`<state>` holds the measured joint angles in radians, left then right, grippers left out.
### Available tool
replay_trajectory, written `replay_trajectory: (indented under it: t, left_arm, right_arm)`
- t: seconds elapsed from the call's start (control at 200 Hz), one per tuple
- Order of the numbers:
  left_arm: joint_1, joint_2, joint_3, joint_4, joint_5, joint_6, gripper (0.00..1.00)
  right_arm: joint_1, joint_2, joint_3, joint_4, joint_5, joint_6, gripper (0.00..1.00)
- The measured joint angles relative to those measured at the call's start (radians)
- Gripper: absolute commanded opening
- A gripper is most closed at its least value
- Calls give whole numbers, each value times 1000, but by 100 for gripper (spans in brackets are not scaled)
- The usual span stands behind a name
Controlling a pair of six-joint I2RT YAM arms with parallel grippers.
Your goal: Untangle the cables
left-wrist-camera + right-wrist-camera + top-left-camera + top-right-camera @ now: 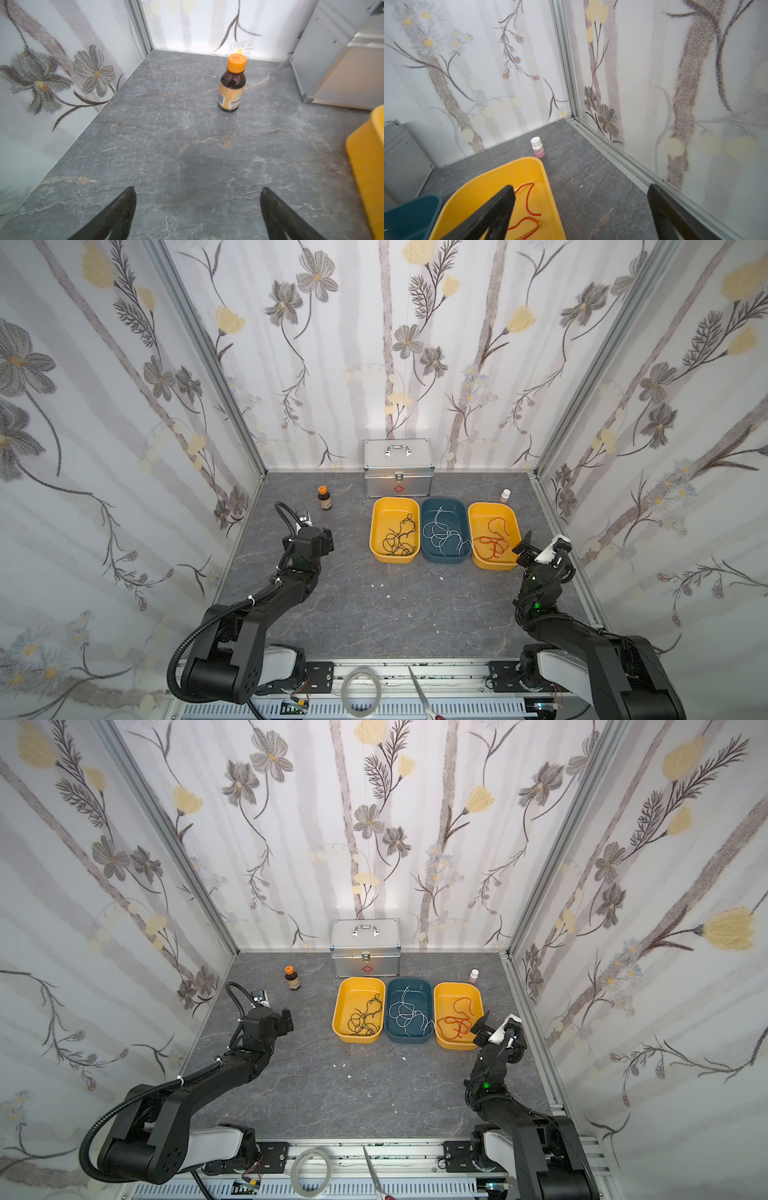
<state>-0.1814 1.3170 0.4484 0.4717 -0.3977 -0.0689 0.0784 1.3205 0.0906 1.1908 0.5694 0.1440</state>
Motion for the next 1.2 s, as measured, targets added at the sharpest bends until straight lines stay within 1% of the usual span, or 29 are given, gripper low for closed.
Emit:
replay_trajectory:
  t: [0.09, 0.19, 0.205, 0.25, 0.31, 0.33, 0.4, 0.455, 0.5, 0.57, 0.695, 0.949, 1.199]
  left_arm:
    - [49, 40, -67, 127, 5, 18, 95]
    - [100, 92, -93, 216, 19, 21, 99]
    - [106, 103, -95, 242, 29, 21, 100]
    - [115, 142, -109, 327, 55, 22, 100]
    - [117, 229, -156, 473, 85, 32, 100]
    - [117, 249, -170, 494, 97, 39, 100]
    - [116, 255, -180, 484, 123, 44, 100]
    - [116, 259, -129, 480, 146, 48, 100]
    - [138, 256, -86, 475, 192, 51, 100]
    - [169, 250, -64, 476, 207, 42, 100]
    - [168, 250, -63, 439, 260, 42, 100]
    - [148, 251, -66, 437, 255, 43, 100]
    - [148, 251, -67, 437, 243, 43, 100]
  right_arm:
    - [0, 71, -12, 98, -26, -19, 100]
    - [3, 89, -13, 143, -94, -47, 100]
    - [3, 92, -14, 156, -105, -52, 100]
    - [3, 114, -27, 211, -137, -63, 100]
    - [3, 175, -40, 272, -163, -79, 100]
    - [3, 191, -39, 283, -172, -82, 100]
    - [0, 186, -9, 245, -196, -89, 100]
    - [-15, 181, 50, 216, -227, -85, 100]
    - [-47, 185, 81, 204, -266, -82, 100]
    - [-80, 182, 89, 167, -280, -59, 100]
    - [-84, 182, 89, 128, -332, -53, 100]
    - [-85, 182, 89, 122, -344, -50, 100]
    - [-85, 187, 98, 106, -359, -50, 100]
